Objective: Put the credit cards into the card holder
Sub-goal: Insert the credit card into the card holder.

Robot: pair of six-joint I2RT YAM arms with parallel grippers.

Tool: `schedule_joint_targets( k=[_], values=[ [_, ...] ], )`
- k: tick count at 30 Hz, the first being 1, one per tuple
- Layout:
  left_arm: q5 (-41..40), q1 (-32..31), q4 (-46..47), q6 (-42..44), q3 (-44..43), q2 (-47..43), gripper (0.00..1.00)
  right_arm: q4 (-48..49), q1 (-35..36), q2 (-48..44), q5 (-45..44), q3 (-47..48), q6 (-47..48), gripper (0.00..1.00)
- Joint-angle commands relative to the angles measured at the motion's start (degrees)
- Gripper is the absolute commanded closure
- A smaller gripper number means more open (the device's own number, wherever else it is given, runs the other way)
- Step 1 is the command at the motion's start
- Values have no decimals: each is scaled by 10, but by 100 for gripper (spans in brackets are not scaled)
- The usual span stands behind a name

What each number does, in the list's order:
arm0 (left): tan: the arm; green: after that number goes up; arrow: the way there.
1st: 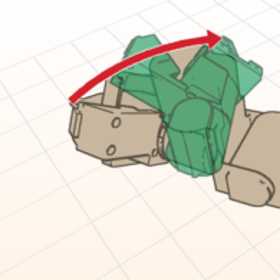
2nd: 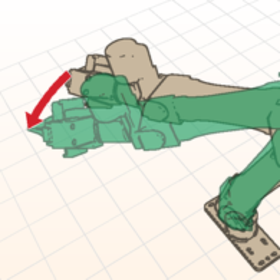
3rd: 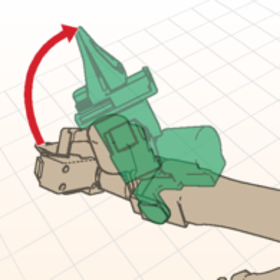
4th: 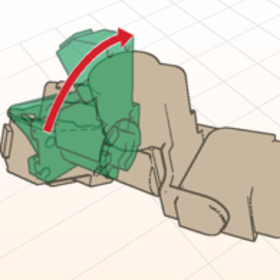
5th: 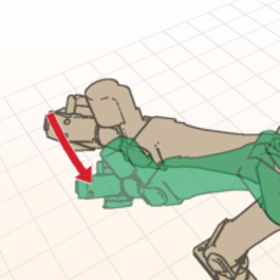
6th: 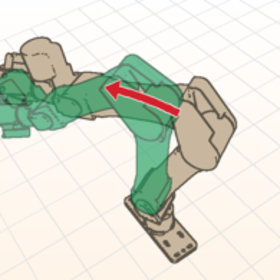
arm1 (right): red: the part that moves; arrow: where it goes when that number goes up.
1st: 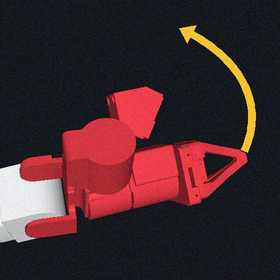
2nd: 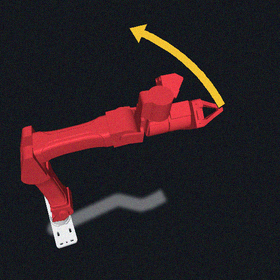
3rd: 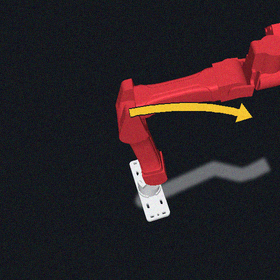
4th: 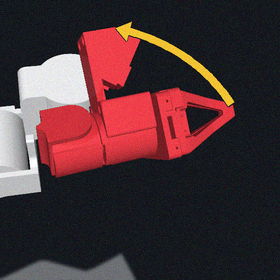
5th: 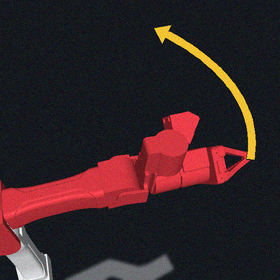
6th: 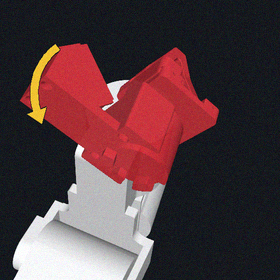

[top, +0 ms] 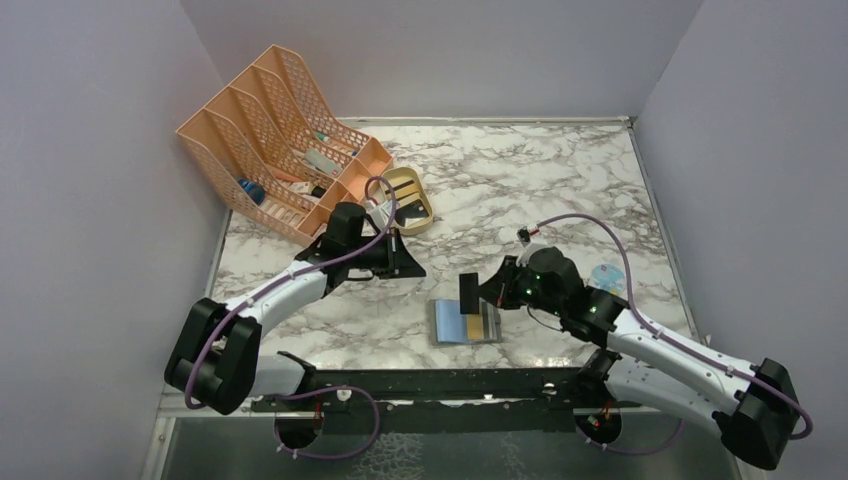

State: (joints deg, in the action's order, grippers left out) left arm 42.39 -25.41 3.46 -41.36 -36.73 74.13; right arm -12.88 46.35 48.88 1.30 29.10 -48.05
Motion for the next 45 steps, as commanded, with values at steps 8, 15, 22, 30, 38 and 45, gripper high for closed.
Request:
schedule_joint_targets(
  k=[8,15,22,30,38,45],
  values=[
    [-52,-88,87,-10,39,32,100,20,1,103,49,-2,51,99],
    [-114,-137,75,21,34,86,98,23,-5,123,60,6,66,99],
    [-170,-139,44,49,53,94,99,25,-12,119,80,-6,63,99],
    [-166,-141,61,54,65,123,98,67,-29,125,122,-43,34,99],
    [-189,-141,45,59,68,146,98,54,-45,108,143,-60,24,99],
    [-209,-141,23,59,73,147,98,28,-71,92,154,-74,20,99]
  ],
)
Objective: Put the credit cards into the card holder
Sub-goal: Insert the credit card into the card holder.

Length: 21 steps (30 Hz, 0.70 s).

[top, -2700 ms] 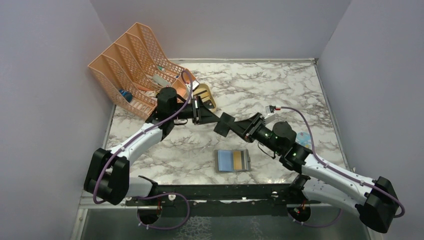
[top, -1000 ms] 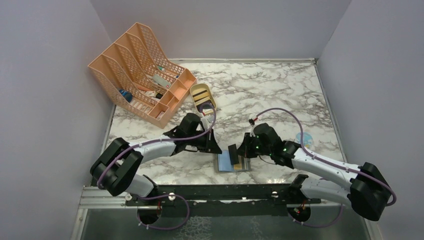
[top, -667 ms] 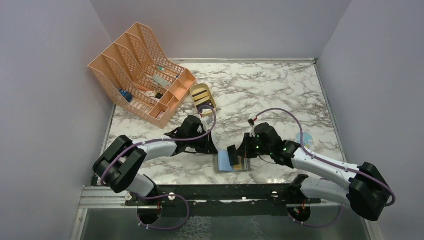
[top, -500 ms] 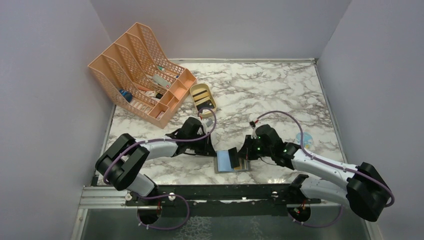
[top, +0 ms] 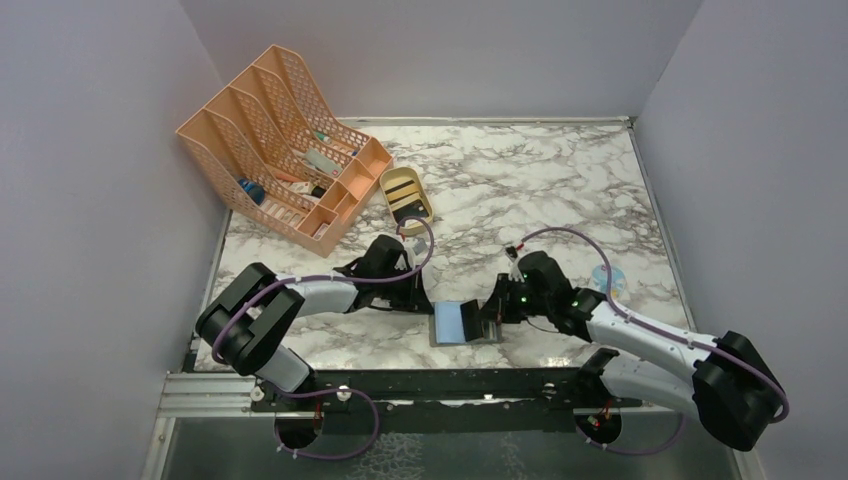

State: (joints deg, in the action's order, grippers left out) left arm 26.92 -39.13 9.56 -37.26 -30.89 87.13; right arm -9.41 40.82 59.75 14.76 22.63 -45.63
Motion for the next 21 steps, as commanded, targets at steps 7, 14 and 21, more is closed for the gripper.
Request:
schedule_joint_targets(
  k=[7,14,21],
  values=[
    [-79,-5,-57,19,23,4,97,23,-38,1,34,-33,-4,99],
    [-81,-7,-57,15,28,2,97,81,-38,38,55,-49,-6,99],
    [-82,-9,-55,12,30,4,97,98,-38,61,45,-54,8,99]
  ],
)
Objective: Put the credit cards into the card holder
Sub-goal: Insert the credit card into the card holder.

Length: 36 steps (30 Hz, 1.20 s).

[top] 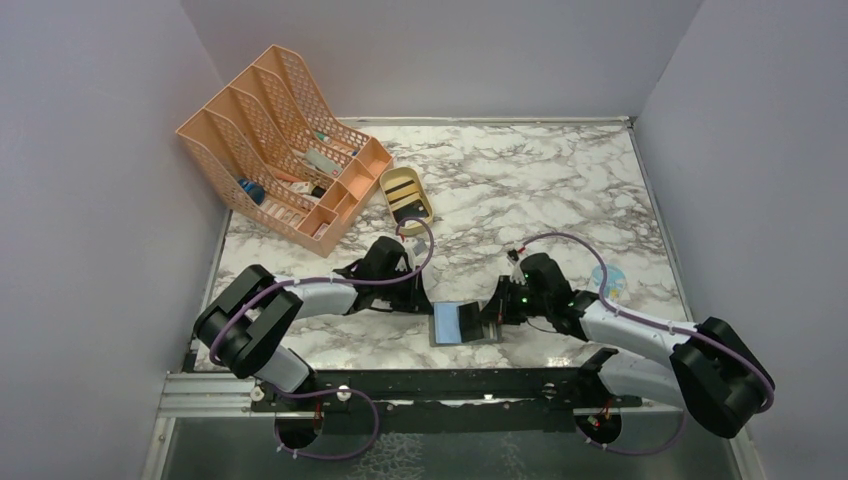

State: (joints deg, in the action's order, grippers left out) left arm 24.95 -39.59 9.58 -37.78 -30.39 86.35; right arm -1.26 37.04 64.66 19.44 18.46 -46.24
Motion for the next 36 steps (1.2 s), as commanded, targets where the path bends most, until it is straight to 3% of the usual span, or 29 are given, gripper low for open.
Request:
schedule_joint_targets(
  k=[1,14,20,30,36],
  values=[
    [-63,-5,-56,17,26,11,97,17,0,13,-5,-13,15,99],
    [-73,-7,-56,4,54,-5,95,21,0,0,-62,-21,24,99],
    [-76,-8,-50,-7,66,-11,94,86,-1,11,-21,-54,-17,99],
    [-77,-9,-45,-8,69,-5,94,93,-1,-15,-51,-76,-40,99],
    [-76,-11,-45,-13,67,-7,93,122,0,8,-16,-80,-46,99]
  ],
)
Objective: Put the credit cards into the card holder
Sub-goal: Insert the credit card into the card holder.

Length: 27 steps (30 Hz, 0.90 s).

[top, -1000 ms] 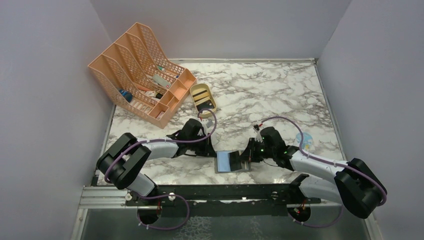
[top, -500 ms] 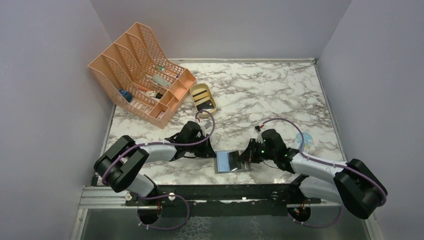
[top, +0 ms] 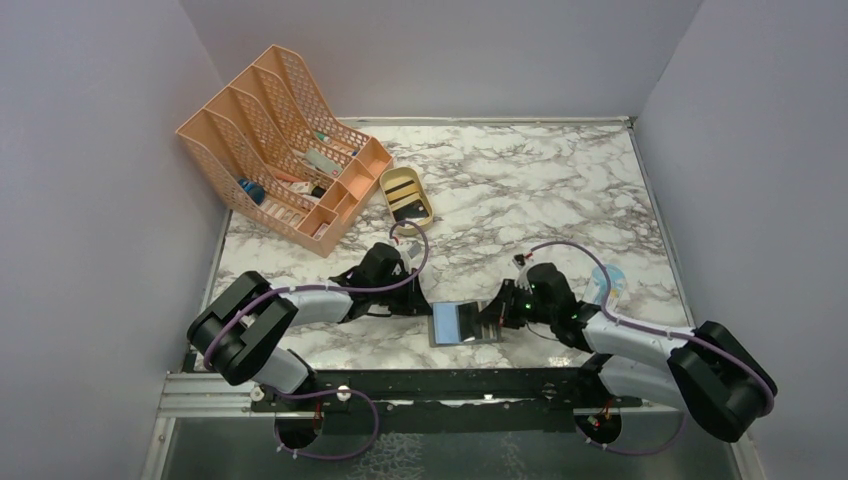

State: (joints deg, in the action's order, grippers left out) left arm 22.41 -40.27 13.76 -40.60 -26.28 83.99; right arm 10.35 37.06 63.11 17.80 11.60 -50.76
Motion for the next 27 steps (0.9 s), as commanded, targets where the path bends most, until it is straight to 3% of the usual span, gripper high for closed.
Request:
schedule_joint_targets(
  k=[1,10,12,16,19,27],
  values=[
    [-51,-4,-86,14,28,16,93,13,-1,33,6,-11,-3,99],
    [-59,-12,-72,-8,38,7,93,75,-1,97,39,6,-31,96],
    [-63,-12,-69,-13,39,6,93,66,-1,106,44,11,-32,87],
    [-65,-12,-68,-20,39,0,92,-96,-1,72,-30,67,4,68],
    [-59,-13,-59,-20,36,-10,90,-153,-1,23,-60,87,29,56],
    [-38,-13,-51,-43,25,-58,83,-142,7,4,-21,84,9,52]
  ],
)
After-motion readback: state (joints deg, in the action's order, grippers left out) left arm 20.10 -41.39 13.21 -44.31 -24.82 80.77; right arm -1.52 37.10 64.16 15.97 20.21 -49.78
